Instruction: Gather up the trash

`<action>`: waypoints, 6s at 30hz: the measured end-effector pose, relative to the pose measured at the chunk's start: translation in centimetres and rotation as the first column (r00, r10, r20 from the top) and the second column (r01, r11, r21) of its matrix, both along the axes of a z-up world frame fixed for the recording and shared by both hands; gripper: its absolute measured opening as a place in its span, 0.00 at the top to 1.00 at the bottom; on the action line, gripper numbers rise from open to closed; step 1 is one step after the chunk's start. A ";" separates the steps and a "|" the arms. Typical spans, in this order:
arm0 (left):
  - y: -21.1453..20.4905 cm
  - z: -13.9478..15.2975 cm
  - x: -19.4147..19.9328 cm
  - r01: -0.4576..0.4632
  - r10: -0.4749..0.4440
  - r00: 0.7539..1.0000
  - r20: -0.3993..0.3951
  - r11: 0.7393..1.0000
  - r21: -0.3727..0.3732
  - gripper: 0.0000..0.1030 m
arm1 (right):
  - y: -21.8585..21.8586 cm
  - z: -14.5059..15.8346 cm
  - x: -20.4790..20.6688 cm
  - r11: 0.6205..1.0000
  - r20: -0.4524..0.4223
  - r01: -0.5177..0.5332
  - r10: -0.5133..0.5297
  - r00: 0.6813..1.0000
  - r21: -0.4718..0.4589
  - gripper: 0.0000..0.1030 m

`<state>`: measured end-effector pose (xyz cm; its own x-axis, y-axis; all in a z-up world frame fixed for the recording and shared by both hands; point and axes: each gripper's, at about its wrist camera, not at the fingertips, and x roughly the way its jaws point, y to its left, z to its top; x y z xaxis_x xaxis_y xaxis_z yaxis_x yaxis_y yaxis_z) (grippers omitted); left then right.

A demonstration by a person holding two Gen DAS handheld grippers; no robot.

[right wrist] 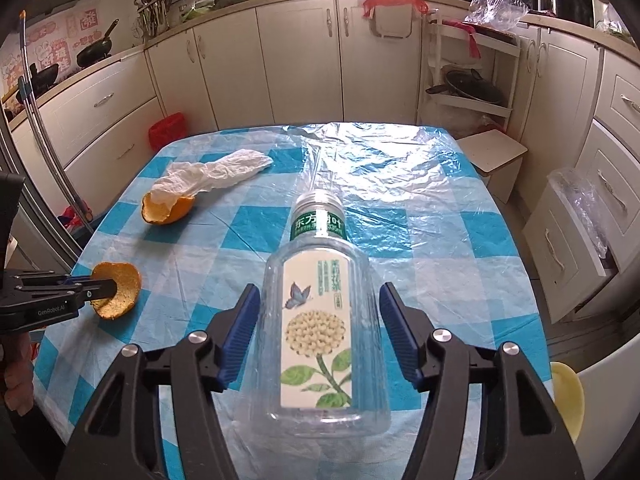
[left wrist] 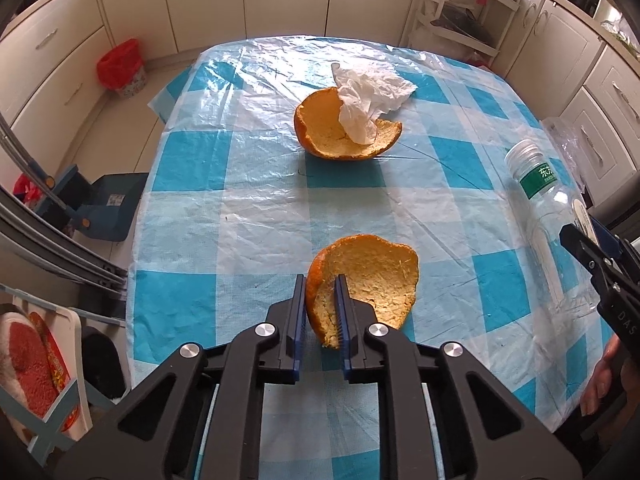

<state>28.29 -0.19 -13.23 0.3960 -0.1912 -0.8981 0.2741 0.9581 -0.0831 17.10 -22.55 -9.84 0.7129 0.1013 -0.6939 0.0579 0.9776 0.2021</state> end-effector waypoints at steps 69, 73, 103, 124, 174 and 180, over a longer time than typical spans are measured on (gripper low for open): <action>-12.9 6.8 -11.9 0.234 -0.191 0.963 0.192 0.944 -0.235 0.94 | -15.2 0.1 -14.9 0.948 0.106 0.317 -0.318 0.942 0.027 0.47; -17.4 6.0 -12.6 0.279 -0.241 0.955 0.172 0.926 -0.254 0.94 | -18.9 -2.4 -15.8 0.913 0.023 0.407 -0.407 0.913 0.034 0.47; -45.1 -4.1 -19.2 0.456 -0.481 0.874 -0.072 0.862 -0.219 0.49 | -28.3 8.2 -20.7 0.784 0.350 0.553 -0.621 0.701 0.283 0.15; -9.8 10.6 -12.8 0.020 -0.018 0.934 0.358 1.000 -0.003 0.13 | -12.1 11.3 -12.3 0.960 0.393 0.271 -0.278 0.877 0.075 0.09; 4.0 9.6 -11.1 -0.212 0.258 0.910 0.324 0.962 -0.171 0.09 | -1.6 6.6 -9.4 0.979 0.310 0.142 -0.090 0.946 -0.148 0.07; 4.1 9.4 -10.9 -0.217 0.263 0.912 0.314 0.960 -0.175 0.09 | -1.7 6.5 -9.4 0.979 0.308 0.142 -0.091 0.947 -0.147 0.07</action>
<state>17.41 3.88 -3.87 0.7146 -0.1620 -0.6805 0.0712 0.9846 -0.1597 7.68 -24.21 -3.35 0.8895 -0.0927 -0.4474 0.1352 0.9888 0.0638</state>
